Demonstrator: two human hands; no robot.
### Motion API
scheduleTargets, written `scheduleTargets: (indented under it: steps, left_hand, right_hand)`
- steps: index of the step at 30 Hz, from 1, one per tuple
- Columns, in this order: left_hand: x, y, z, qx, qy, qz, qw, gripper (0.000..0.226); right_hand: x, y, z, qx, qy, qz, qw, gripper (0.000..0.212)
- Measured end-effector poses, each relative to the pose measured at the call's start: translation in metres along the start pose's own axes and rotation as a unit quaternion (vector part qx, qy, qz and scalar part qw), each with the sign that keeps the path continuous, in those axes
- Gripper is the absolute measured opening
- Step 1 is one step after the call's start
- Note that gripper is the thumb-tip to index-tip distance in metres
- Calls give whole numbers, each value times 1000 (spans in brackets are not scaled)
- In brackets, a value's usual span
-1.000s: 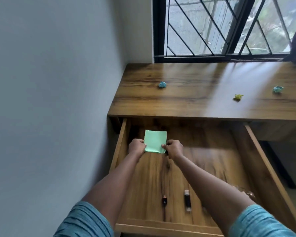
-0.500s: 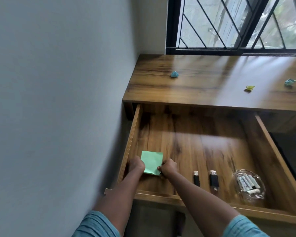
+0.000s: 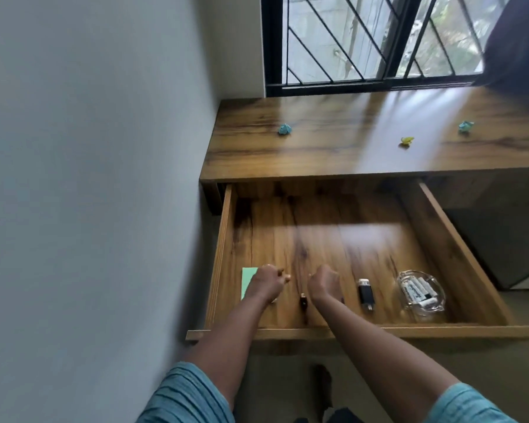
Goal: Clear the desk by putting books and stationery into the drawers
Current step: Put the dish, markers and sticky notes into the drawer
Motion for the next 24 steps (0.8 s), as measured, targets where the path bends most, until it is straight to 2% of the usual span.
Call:
scheduleTargets:
  steps: [2, 4, 5, 7, 10, 12, 16, 21, 24]
  left_hand:
    - [25, -10, 26, 42, -24, -135, 990, 39]
    - [54, -26, 44, 37, 35, -278, 959, 44]
    - [66, -34, 50, 30, 79, -329, 941, 48]
    - [84, -45, 65, 42, 152, -376, 913, 56]
    - [99, -49, 81, 85, 212, -367, 901, 56]
    - [105, -47, 84, 100, 221, -371, 897, 51]
    - [110, -41, 80, 100, 224, -378, 893, 47]
    - [98, -32, 95, 118, 276, -338, 892, 49]
    - [88, -19, 99, 114, 288, -298, 903, 51]
  right_hand:
    - [-18, -2, 23, 46, 20, 42, 998, 12]
    - [-28, -1, 46, 88, 12, 55, 995, 20]
    - [-32, 1, 58, 105, 17, 63, 992, 27]
    - [-46, 0, 76, 143, 33, 98, 984, 35]
    - [-70, 1, 99, 205, 64, 148, 966, 38]
    - [-79, 4, 109, 210, 75, 154, 963, 37]
    - [-89, 14, 120, 199, 91, 166, 961, 36]
    - [-100, 22, 117, 164, 92, 183, 965, 38]
    - [-102, 26, 114, 148, 78, 172, 971, 52]
Point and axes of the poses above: each hand's wrist, its own y-axis towards the middle knuckle, its own x-axis out of the palm, z = x × y, the point moved 6 cm from there along y, towards the middle knuckle, and after that the axes turned 11 degrees about -y, right-handed, at the moved point
